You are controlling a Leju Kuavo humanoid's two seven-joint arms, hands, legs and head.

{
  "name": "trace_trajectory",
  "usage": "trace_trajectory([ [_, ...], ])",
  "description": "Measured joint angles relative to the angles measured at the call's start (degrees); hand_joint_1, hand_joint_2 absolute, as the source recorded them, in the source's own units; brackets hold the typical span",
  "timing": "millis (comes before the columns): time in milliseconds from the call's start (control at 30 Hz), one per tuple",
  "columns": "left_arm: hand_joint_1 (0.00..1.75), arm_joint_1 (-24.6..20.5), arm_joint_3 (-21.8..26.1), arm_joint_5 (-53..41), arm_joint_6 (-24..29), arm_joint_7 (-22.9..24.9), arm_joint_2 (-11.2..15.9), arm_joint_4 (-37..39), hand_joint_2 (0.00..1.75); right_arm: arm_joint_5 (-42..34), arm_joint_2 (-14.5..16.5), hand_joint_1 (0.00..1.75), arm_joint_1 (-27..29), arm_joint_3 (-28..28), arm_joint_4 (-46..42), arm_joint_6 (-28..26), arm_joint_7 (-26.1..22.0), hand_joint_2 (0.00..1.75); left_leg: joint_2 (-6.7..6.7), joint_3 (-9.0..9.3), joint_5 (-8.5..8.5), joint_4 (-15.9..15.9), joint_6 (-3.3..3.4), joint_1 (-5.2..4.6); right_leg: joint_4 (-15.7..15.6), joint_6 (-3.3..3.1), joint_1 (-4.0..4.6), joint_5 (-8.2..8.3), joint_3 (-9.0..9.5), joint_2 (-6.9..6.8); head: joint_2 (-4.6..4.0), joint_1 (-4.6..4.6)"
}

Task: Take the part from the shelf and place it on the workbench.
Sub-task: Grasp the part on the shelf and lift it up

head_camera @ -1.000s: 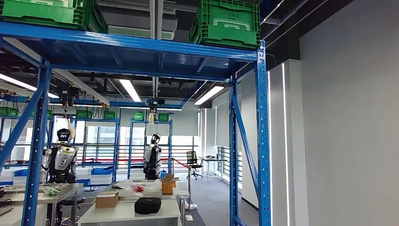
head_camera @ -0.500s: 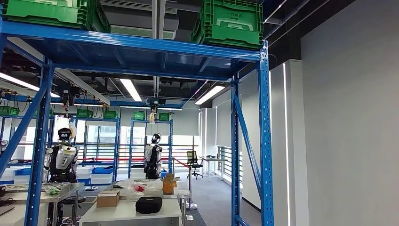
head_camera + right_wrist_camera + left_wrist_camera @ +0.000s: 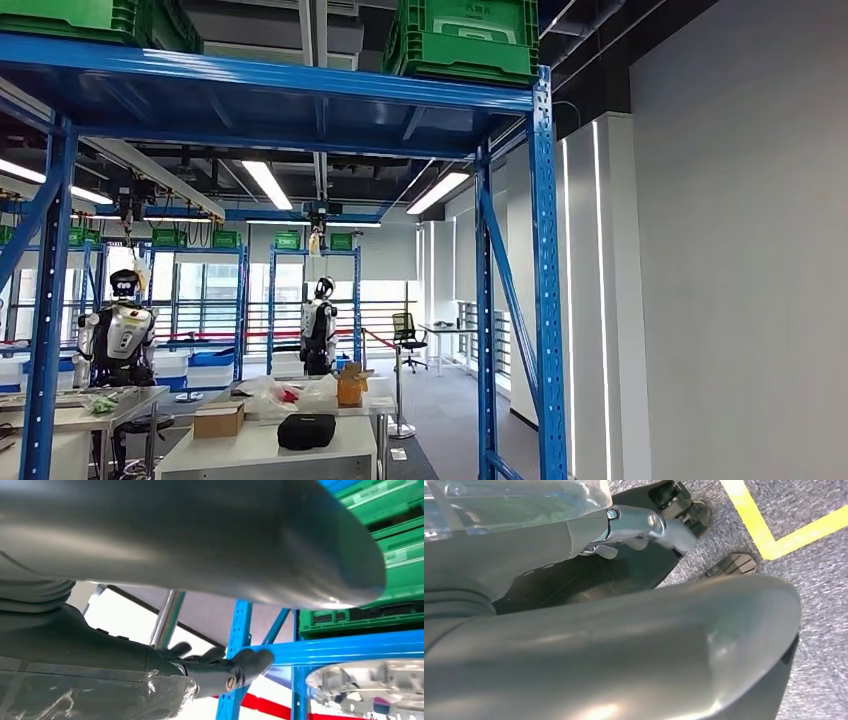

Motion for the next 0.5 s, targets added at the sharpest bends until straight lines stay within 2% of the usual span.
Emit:
trace_trajectory([
  [67,0.00,-0.01,0.06,0.00,0.01,-0.02,0.03,0.00,0.00,0.01,-0.01,0.00,-0.10,-0.03,0.01,-0.02,0.00,0.00,0.11,-0.84,-1.40,2.12,-0.40,0.08,-0.03,-0.85,-0.02,-0.23,0.37,-0.08,-0.01,0.13],
  [100,0.00,-0.10,0.11,-0.03,0.02,-0.07,0.03,0.00,0.00,0.01,-0.01,0.00,-0.13,-0.04,0.00,-0.02,0.00,0.00,0.17,-2.13,-2.73,4.95,-0.52,0.09,-0.07,-1.18,0.05,-0.37,0.59,-0.17,-0.01,0.26],
  [167,0.00,-0.49,0.33,-0.11,0.08,-0.21,0.03,0.00,0.00,0.00,-0.01,0.00,-0.09,0.01,0.02,-0.01,0.00,0.00,0.20,-5.96,-5.50,12.88,-0.48,0.03,-0.07,-1.71,0.39,-0.71,0.93,-0.35,-0.01,0.45],
  [200,0.00,-0.69,0.47,-0.14,0.10,-0.27,0.03,0.00,0.00,0.01,-0.01,0.00,-0.03,0.07,0.02,-0.01,0.00,0.00,0.20,-7.50,-5.97,15.80,-0.33,-0.03,-0.06,-1.90,0.61,-0.90,1.15,-0.40,-0.01,0.53],
  [233,0.00,-0.82,0.61,-0.14,0.10,-0.28,0.02,0.00,0.00,0.02,-0.01,0.00,0.02,0.12,0.02,-0.01,0.00,0.00,0.20,-8.20,-5.34,16.80,-0.05,-0.13,-0.06,-2.04,0.83,-1.10,1.42,-0.39,-0.01,0.59],
  [267,0.00,-0.83,0.72,-0.14,0.10,-0.26,0.02,0.00,0.00,0.03,-0.01,0.00,0.03,0.15,0.02,-0.01,0.00,0.00,0.20,-7.85,-3.58,15.46,0.37,-0.28,-0.06,-2.10,1.05,-1.34,1.81,-0.31,-0.01,0.63],
  [300,0.00,-0.71,0.78,-0.13,0.10,-0.22,0.02,0.00,0.00,0.07,-0.01,0.00,0.03,0.16,0.01,-0.01,0.00,0.00,0.19,-6.73,-1.06,12.31,0.99,-0.55,-0.07,-2.13,1.26,-1.63,2.29,-0.22,-0.01,0.64],
  [367,0.00,-0.37,0.83,-0.13,0.11,-0.13,0.10,0.05,0.00,0.18,0.01,0.00,0.05,0.15,0.00,-0.02,0.00,0.00,0.25,-4.36,2.34,6.27,2.44,-1.19,-0.25,-1.96,1.43,-2.10,3.00,-0.08,0.00,0.54],
  [400,0.00,-0.22,0.84,-0.14,0.12,-0.10,0.14,0.09,0.00,0.23,0.01,0.00,0.08,0.15,0.00,-0.02,0.00,0.00,0.28,-3.65,2.89,4.42,3.02,-1.54,-0.35,-1.74,1.36,-2.20,3.08,-0.06,0.03,0.51],
  [433,0.00,-0.17,0.86,-0.14,0.13,-0.10,0.17,0.12,0.00,0.25,0.01,0.00,0.14,0.17,0.00,-0.02,0.00,0.00,0.32,-3.39,2.62,3.75,3.42,-1.81,-0.50,-1.45,1.21,-2.21,3.00,-0.08,0.03,0.45],
  [500,0.00,-0.18,0.92,-0.14,0.14,-0.08,0.13,0.15,0.00,0.26,-0.05,0.00,0.17,0.16,-0.04,-0.04,0.00,0.00,0.33,-2.51,2.16,1.71,3.80,-1.87,-0.80,-0.81,1.07,-2.25,2.90,-0.25,0.04,0.49],
])
